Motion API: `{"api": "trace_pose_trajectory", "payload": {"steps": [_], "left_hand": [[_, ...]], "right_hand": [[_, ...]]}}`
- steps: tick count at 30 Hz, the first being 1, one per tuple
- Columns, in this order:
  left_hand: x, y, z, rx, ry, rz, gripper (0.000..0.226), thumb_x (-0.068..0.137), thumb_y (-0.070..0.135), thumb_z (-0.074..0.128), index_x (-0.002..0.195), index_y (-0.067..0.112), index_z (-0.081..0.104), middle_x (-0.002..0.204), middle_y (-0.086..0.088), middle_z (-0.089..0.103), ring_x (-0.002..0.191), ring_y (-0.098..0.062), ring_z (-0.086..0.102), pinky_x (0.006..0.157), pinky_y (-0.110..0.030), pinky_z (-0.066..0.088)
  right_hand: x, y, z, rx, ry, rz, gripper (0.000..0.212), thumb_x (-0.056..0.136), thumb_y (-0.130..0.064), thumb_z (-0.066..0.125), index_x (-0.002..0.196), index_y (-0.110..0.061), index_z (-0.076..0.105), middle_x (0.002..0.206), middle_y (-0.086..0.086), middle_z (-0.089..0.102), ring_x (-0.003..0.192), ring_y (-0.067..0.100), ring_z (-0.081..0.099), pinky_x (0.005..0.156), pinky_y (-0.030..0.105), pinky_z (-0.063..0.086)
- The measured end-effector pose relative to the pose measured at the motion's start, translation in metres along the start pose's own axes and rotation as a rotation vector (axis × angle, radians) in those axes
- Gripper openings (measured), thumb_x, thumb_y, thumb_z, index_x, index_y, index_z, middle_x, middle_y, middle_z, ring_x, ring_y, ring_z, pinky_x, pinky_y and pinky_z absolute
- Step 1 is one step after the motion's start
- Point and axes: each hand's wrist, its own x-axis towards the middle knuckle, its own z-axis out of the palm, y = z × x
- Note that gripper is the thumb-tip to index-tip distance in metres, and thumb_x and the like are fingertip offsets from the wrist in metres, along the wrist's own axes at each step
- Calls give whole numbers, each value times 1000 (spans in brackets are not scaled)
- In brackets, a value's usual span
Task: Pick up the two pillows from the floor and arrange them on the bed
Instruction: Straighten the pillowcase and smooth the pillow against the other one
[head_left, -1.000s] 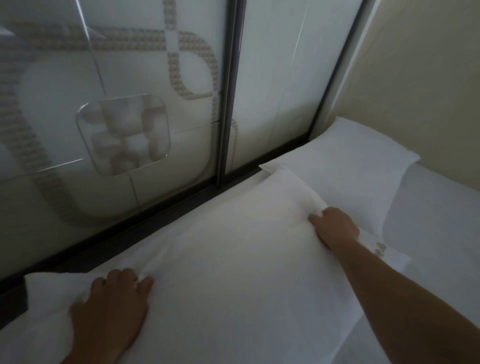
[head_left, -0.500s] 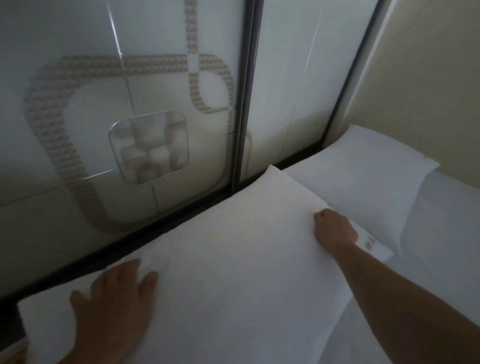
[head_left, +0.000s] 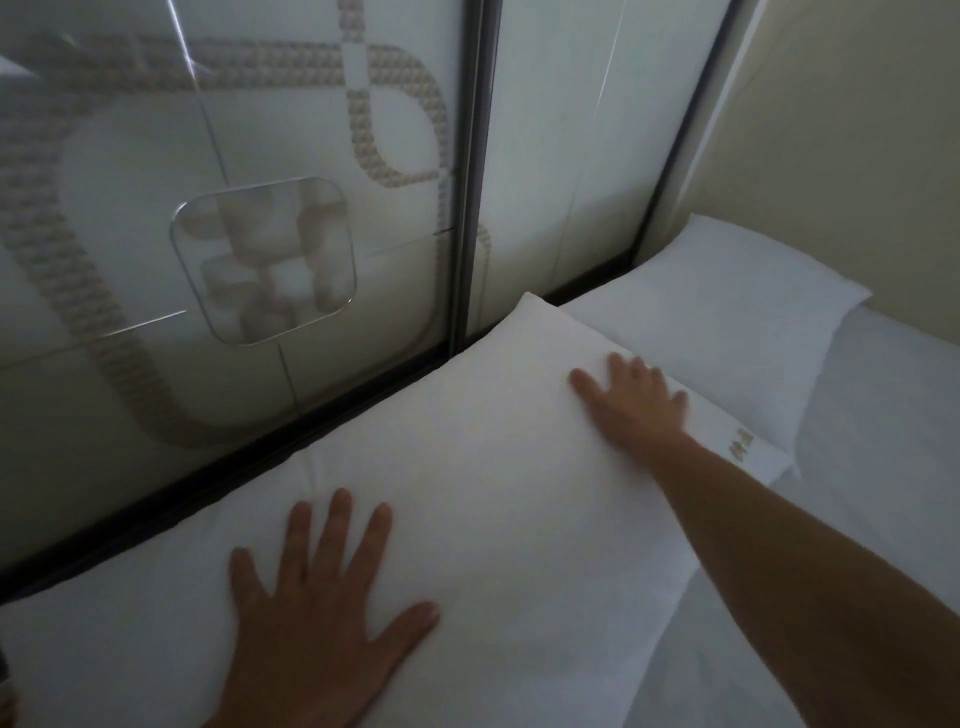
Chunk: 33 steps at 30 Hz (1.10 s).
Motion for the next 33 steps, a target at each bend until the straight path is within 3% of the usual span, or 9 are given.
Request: {"api": "trace_pose_trajectory", "payload": {"steps": [4,7,15,19,22,24,26,30,33], "left_hand": [[-2,0,4,-20,-19,41,89,53,93,-9,127,52,-36,146,14,-38,138,-19,-30,109,-64,-9],[-6,-1,2,-55,-23,55,91,47,92,-14,127,53,-34,147,15,-36,139,-17,-29,110,-62,-7],[-14,-10,-12,-51,-35,151,89,51,93,-10,126,53,-36,148,15,-37,136,-14,-33,112,-59,-9],[-19,-15,-21,-36,81,7,82,63,87,-7,130,47,-34,154,6,-29,140,-22,-28,111,-61,-14],[-23,-28,-20,-74,92,-167,89,62,88,-9,137,42,-25,155,3,-26,140,-25,-27,109,-64,-15],[-32,-40,-10,-96,46,-214,90,62,90,-8,137,43,-25,155,3,-26,140,-24,-28,109,-66,-12],[-41,-53,-3,-111,14,-253,91,62,91,-6,136,43,-26,155,3,-27,140,-23,-27,109,-67,-8],[-47,-71,-4,-118,7,-271,98,60,91,-7,141,39,-20,155,-1,-27,141,-25,-24,110,-67,-5],[-41,-57,-8,-171,103,-261,97,61,91,-7,141,39,-19,156,-2,-25,142,-26,-23,111,-63,-10]], "right_hand": [[-7,33,7,96,-92,202,85,72,-80,25,134,-23,40,139,10,49,125,31,45,104,52,23],[-23,36,6,78,45,221,49,82,-53,44,112,-16,59,119,15,63,108,34,57,89,43,40],[-35,53,-52,-70,206,237,26,87,-32,49,99,-14,65,105,17,67,97,36,62,82,40,45],[-36,15,-48,-40,170,38,35,92,-39,41,118,-17,51,127,15,56,113,36,53,95,48,38],[-58,-41,-26,94,75,-530,58,90,-62,33,141,-33,30,154,1,26,139,26,23,109,50,24],[-83,-63,-1,-35,-114,-821,68,85,-74,17,144,-42,12,158,-8,7,143,13,1,114,43,10],[-89,-57,17,-115,-168,-826,69,84,-74,8,145,-42,5,158,-9,2,142,9,-6,116,41,5],[-73,-51,4,-183,-130,-466,72,86,-68,10,147,-31,7,159,0,3,144,20,0,116,50,9],[-99,-79,-1,-192,-76,-633,71,86,-67,13,147,-32,4,159,-2,0,144,21,-1,115,50,9]]}}
